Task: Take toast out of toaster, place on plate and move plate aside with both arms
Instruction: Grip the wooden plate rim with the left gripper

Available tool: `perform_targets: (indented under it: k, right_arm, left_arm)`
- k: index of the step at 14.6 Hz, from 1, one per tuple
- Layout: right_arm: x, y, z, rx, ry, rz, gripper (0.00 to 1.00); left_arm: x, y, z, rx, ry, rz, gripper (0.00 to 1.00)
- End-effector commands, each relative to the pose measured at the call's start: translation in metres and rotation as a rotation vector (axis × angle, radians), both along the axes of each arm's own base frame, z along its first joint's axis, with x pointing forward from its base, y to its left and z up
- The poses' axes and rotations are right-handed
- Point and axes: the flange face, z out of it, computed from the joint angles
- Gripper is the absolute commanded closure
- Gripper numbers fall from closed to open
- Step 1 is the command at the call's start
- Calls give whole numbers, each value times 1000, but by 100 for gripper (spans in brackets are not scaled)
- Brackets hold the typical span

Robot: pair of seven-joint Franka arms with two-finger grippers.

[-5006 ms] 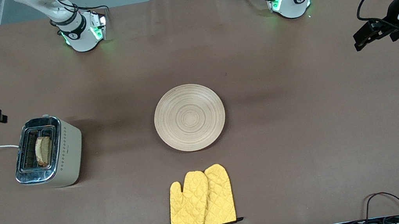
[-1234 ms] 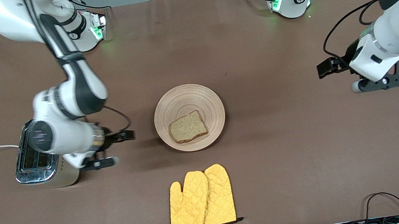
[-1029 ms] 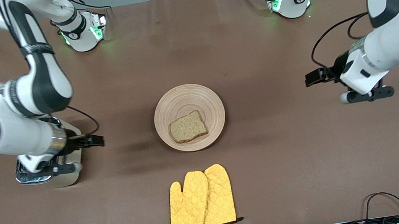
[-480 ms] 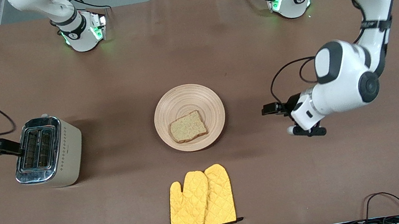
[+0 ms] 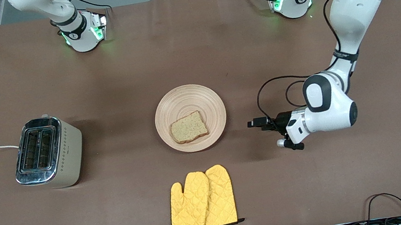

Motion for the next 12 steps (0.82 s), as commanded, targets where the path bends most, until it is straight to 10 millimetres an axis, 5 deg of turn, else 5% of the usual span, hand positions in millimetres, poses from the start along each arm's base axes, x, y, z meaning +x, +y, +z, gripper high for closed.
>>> perform_targets:
  k: [1,5,12]
  right_arm:
    - [-5,7,7,-22,26,5,0]
    - [-5,5,8,-22,23,2,0]
    - [-6,10,7,-15,34,13,0]
  left_arm:
    - [-11,-23,-27,-135,-6,17,20]
    - [-36,-48,-69,-280,-4,48,32]
    - [-66,-62,-93,-288,46,30,55]
